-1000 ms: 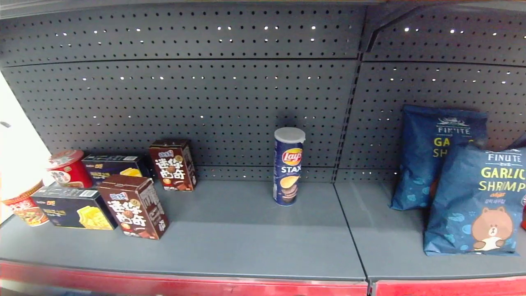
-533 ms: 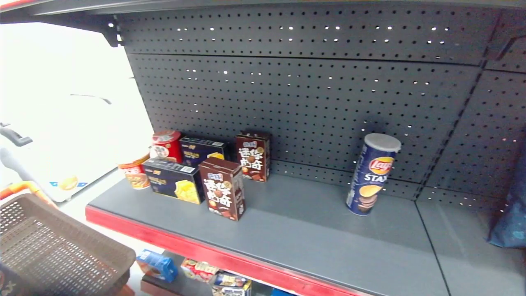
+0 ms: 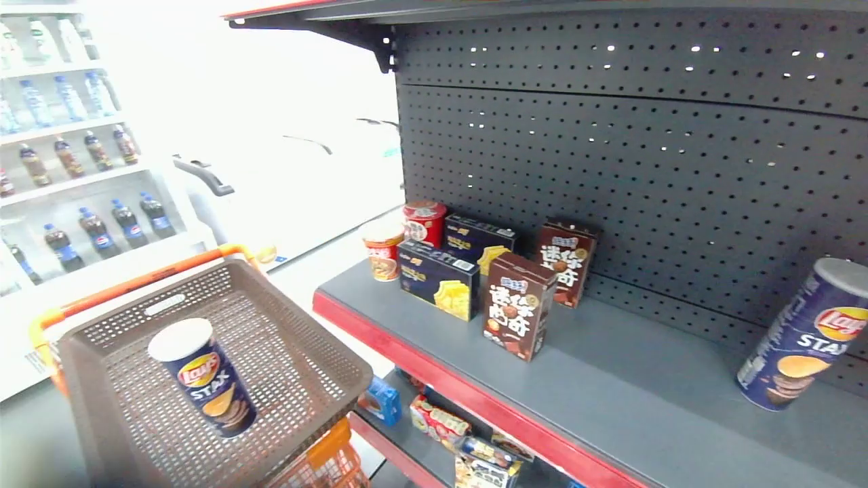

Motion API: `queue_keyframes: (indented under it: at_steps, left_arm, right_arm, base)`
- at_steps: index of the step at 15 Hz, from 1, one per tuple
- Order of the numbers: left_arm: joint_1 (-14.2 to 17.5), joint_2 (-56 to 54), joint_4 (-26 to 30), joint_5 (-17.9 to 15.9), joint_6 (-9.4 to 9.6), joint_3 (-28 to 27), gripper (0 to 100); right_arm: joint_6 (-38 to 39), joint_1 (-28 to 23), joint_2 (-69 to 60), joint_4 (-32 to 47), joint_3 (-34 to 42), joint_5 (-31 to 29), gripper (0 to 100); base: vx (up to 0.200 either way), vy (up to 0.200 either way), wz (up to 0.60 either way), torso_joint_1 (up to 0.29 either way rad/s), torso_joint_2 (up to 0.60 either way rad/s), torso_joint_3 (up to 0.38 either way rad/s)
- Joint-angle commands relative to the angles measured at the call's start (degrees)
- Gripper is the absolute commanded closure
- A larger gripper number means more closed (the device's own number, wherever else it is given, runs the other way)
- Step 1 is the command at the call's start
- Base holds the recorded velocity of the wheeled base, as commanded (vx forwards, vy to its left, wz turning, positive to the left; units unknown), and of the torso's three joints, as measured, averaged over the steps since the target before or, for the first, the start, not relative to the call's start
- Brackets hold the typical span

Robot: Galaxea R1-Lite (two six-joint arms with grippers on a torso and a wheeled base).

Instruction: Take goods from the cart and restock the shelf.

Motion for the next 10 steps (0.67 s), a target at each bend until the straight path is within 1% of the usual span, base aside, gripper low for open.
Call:
queue_keyframes:
  at_steps: [1, 2, 4, 5, 6, 7, 8, 9, 10]
  left_arm:
    - [0.0, 0.0, 0.0, 0.0, 0.05, 0.0, 0]
    - [0.0, 0.0, 0.0, 0.0, 0.05, 0.0, 0]
    - [0.0, 0.0, 0.0, 0.3, 0.14, 0.0, 0]
    - [0.1, 0.0, -0.8, 0.8, 0.49, -0.4, 0]
    - [-0.1, 5.0, 1.3, 1.5, 4.27, -13.4, 0]
    - [-0.3, 14.7, 5.5, 1.6, 4.44, -22.4, 0]
    - [-0.3, 22.3, 8.7, 1.5, 4.44, -30.0, 0]
    - [-0.4, 32.5, 10.7, 0.5, 4.62, -37.3, 0]
    - [-0.5, 38.9, 10.4, -0.2, 4.8, -39.6, 0]
  right_arm:
    - [0.0, 0.0, 0.0, 0.0, 0.0, 0.0, 0]
    - [0.0, 0.0, 0.0, 0.0, 0.0, 0.0, 0]
    - [0.0, 0.0, 0.0, 0.0, 0.0, 0.0, 0]
    - [0.0, 0.0, 0.0, 0.0, 0.0, 0.0, 0]
    - [0.0, 0.0, 0.0, 0.0, 0.0, 0.0, 0]
    - [0.0, 0.0, 0.0, 0.0, 0.0, 0.0, 0]
    - [0.0, 0.0, 0.0, 0.0, 0.0, 0.0, 0]
    - [0.0, 0.0, 0.0, 0.0, 0.0, 0.0, 0]
    - [0.0, 0.0, 0.0, 0.0, 0.0, 0.0, 0]
  base:
    - [0.0, 0.0, 0.6, 0.002, 0.0, 0.002]
    - [0.0, 0.0, 0.6, -0.002, 0.0, 0.002]
    - [0.0, 0.0, 0.0, 0.0, 0.0, 0.0]
    - [0.0, 0.0, 0.0, 0.0, 0.0, 0.0]
    - [0.0, 0.0, 0.0, 0.0, 0.0, 0.0]
    - [0.0, 0.0, 0.0, 0.0, 0.0, 0.0]
    - [0.0, 0.0, 0.0, 0.0, 0.0, 0.0]
    - [0.0, 0.0, 0.0, 0.0, 0.0, 0.0]
    - [0.0, 0.0, 0.0, 0.0, 0.0, 0.0]
